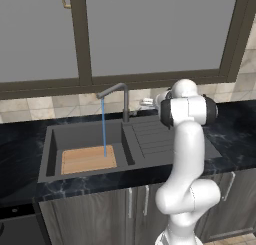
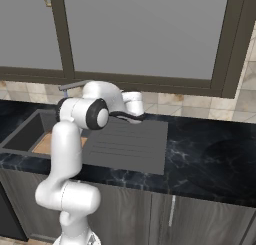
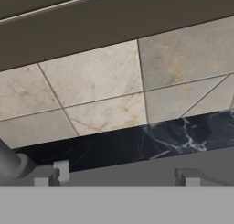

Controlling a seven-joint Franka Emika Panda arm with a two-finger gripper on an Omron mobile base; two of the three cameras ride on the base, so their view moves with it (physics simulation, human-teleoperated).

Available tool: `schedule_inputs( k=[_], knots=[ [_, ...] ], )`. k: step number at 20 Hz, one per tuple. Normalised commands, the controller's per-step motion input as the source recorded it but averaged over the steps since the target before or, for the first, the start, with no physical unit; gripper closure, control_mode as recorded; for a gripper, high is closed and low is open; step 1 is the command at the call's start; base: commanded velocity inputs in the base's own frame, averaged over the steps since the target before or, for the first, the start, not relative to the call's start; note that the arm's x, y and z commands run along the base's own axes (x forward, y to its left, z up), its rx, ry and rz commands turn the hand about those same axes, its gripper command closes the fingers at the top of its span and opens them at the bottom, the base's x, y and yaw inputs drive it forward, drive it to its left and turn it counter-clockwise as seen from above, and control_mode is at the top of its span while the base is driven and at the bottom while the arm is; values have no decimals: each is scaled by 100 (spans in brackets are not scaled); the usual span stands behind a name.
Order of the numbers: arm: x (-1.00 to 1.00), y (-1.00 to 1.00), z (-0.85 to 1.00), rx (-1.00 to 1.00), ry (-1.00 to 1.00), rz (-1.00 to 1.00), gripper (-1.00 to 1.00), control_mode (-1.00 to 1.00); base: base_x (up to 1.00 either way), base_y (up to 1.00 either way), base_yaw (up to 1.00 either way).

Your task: Turn on the sink faucet with hot water and rinse the cutting board for ten seconds, then turn off the faucet. Push the cutting board to reach the water if necessary.

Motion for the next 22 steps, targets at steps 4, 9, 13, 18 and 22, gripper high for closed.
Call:
schedule_inputs(
  k=[4,9,13,18,22],
  knots=[
    [3,0,-21,0,0,2,-100,-100,0,0,0],
    [0,-2,-14,0,0,1,-100,-100,0,0,0],
    [0,-17,0,0,0,0,-100,-100,0,0,0],
    [0,-21,0,0,0,0,-100,-100,0,0,0],
    [0,-15,-3,0,0,0,-100,-100,0,0,0]
  ],
)
